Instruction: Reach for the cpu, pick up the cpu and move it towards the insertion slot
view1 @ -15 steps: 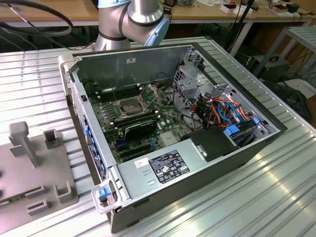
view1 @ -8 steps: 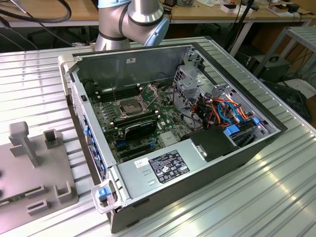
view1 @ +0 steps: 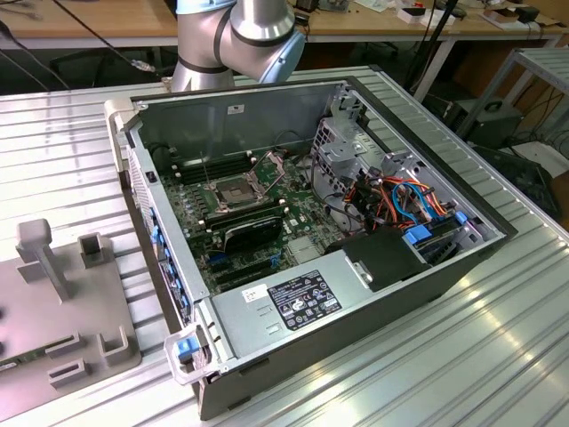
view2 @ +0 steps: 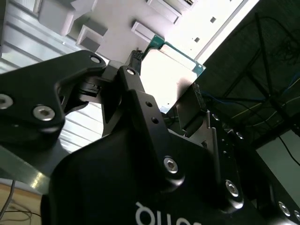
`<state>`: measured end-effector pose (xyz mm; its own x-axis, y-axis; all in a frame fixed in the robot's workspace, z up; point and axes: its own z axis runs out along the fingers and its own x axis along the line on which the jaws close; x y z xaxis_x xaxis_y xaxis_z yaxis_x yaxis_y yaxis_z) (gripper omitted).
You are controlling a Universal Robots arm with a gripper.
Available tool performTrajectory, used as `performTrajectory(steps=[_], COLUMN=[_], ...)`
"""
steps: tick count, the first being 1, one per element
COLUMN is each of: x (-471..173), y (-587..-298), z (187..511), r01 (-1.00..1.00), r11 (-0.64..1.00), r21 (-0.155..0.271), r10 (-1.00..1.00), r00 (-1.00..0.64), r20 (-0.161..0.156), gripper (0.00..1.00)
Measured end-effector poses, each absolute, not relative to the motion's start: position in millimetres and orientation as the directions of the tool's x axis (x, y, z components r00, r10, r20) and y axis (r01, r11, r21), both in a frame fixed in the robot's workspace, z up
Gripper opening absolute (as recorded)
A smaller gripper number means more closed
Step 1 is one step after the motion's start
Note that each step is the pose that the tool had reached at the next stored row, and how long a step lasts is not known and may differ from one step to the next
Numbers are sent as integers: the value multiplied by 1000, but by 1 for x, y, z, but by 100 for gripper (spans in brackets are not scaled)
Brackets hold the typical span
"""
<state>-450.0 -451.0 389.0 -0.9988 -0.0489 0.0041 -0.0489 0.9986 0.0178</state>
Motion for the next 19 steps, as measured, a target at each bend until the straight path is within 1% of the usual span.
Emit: performTrajectory(steps=[9,14,19], x=[-450,-450,-430], y=[-451,-451,-451], z=[419,419,419], r01=[-49,-49,-49], r11=[999,999,999], r21=[18,18,18], r10=[-49,-49,-49], r00=[-999,-999,-999], r20=[5,5,5], gripper=[55,55,55])
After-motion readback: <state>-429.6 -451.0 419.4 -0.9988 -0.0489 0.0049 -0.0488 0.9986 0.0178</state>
